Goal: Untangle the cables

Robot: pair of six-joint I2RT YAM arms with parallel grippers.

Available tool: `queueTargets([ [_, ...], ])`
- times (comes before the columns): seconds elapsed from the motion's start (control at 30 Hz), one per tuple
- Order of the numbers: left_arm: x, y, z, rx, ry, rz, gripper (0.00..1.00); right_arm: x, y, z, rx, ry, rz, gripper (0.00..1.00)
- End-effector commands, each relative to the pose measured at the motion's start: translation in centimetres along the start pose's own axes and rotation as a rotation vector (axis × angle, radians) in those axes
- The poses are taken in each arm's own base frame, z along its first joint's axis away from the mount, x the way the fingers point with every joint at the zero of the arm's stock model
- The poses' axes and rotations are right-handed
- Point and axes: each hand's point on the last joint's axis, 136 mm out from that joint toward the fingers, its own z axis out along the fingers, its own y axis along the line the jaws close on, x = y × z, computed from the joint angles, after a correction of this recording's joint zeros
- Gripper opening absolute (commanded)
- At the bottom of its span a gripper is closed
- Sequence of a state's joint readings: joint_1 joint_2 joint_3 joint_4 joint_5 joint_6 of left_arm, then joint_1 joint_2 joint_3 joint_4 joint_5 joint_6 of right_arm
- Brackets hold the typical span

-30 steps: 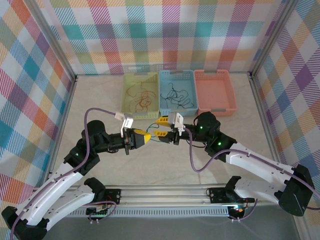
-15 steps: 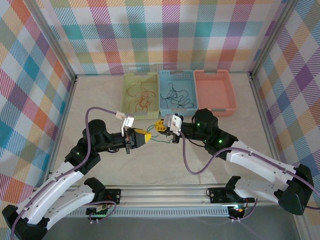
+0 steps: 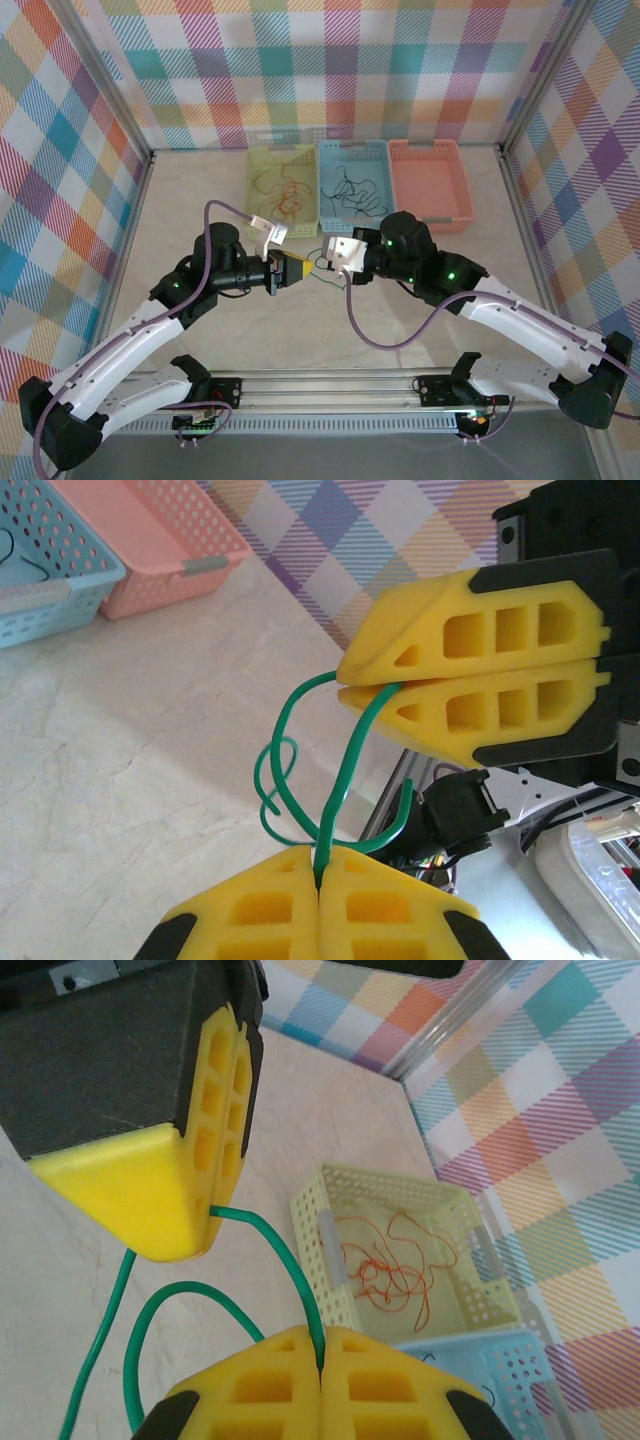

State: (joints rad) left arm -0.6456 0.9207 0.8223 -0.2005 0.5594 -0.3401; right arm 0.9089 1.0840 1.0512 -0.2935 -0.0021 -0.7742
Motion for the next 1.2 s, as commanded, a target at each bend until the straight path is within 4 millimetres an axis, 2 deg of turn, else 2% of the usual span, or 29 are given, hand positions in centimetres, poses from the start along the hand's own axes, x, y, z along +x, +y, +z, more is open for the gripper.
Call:
queueTargets([
  [0.0,2.2,1.4,0.1,-0.052,0.083,-0.046,0.0,0.1,-4.3,-1.7,0.187,0.058,-0.034,0.0],
  [0.2,2.3,1.2,0.2,-0.04,0.091,-0.051,0.0,2.7,-6.1,-1.5,0.308,0.216,-0.142,0.0],
  [0.23,2.2,0.9,0.2,-0.026,0.088,-0.054,0.0,2.7,-6.5,-1.5,0.335,0.214,-0.137,0.06],
  [0.3,1.7,0.1,0.1,0.014,0.064,-0.046,0.0,1.6,-6.8,-1.8,0.361,0.146,-0.078,0.33],
  [0.33,1.5,-0.1,0.0,0.019,0.055,-0.041,0.0,1.0,-6.5,-2.0,0.348,0.102,-0.046,0.43],
  [0.4,1.2,0.0,-0.2,0.005,0.035,-0.032,0.0,-0.7,-5.6,-2.7,0.297,-0.004,0.053,0.69],
  [0.5,0.7,0.1,-0.6,-0.009,0.002,-0.007,0.0,-2.1,-5.3,-4.2,0.289,-0.127,0.243,0.89],
  [0.6,0.0,-0.1,-0.9,-0.006,-0.056,0.036,0.0,-1.7,-5.1,-5.5,0.297,-0.181,0.481,0.96],
  [0.67,-0.6,-0.2,-1.2,-0.01,-0.095,0.064,0.0,-1.2,-4.2,-5.8,0.273,-0.218,0.611,0.97],
  [0.73,-1.0,-0.5,-1.4,0.005,-0.128,0.09,0.0,-0.7,-3.1,-5.5,0.233,-0.257,0.767,0.93],
  [0.87,-2.1,-1.0,-2.0,0.027,-0.221,0.127,0.0,-0.2,-0.7,-3.5,0.094,-0.265,1.02,0.86],
  [0.97,-2.5,-1.2,-2.3,0.039,-0.262,0.151,0.0,-0.7,-0.1,-2.2,0.016,-0.277,1.171,0.81],
  [1.17,-2.5,-1.5,-2.5,0.045,-0.271,0.16,0.0,-1.0,0.8,0.7,-0.079,-0.265,1.32,0.72],
])
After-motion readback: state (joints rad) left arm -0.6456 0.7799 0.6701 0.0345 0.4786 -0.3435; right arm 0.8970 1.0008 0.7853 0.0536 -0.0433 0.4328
